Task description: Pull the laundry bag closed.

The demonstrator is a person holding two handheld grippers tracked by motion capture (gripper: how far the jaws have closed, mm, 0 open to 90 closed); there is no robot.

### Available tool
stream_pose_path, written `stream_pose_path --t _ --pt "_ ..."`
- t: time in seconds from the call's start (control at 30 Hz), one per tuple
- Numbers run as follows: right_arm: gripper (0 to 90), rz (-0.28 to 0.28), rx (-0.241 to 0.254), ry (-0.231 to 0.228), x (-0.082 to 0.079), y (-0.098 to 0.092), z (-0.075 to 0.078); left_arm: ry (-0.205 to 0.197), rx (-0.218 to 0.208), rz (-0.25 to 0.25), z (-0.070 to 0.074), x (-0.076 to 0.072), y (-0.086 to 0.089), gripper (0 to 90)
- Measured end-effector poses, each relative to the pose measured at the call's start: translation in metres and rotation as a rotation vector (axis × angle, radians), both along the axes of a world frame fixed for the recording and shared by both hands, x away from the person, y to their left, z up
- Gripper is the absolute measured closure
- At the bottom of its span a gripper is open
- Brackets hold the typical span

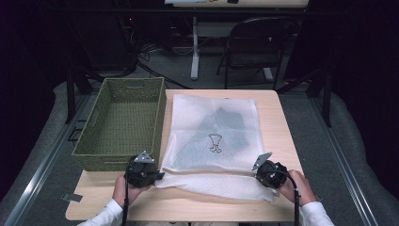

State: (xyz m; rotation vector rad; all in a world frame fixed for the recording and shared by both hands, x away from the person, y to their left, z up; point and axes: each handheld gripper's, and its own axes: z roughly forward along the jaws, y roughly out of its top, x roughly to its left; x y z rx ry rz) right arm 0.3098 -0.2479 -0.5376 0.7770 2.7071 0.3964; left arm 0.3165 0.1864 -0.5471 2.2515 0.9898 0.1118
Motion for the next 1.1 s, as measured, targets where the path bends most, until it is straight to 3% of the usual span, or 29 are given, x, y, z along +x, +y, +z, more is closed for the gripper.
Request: stream_pose_path --t 0.03,0.23,0.47,0.63,0.93,1.1 --pt "81.6 -0.028 -0.008 0.007 0.0 -0.005 -0.001 -0.001 0.002 0.001 0.0 0.0 0.0 85.2" --pt "81.7 -0.075 -0.018 0.019 0.001 -0.014 -0.003 -0.018 0.009 0.014 0.001 -0.001 0.002 85.4" --pt "81.4 -0.084 -0.018 0.031 0.003 -0.016 -0.004 -0.014 0.024 0.005 0.0 0.001 0.002 85.4" --pt "77.1 -0.111 0.002 0.062 0.006 -0.017 -0.007 -0.002 0.002 0.012 -0.002 0.002 0.003 83.5" --pt "48.4 -0.133 0.04 0.064 0.007 -0.019 -0.004 0.011 0.012 -0.014 0.004 0.0 0.004 46.0" --pt "34.5 -0.13 0.063 0.077 0.007 -0.015 -0.002 0.015 0.021 -0.023 0.01 -0.003 0.009 33.1"
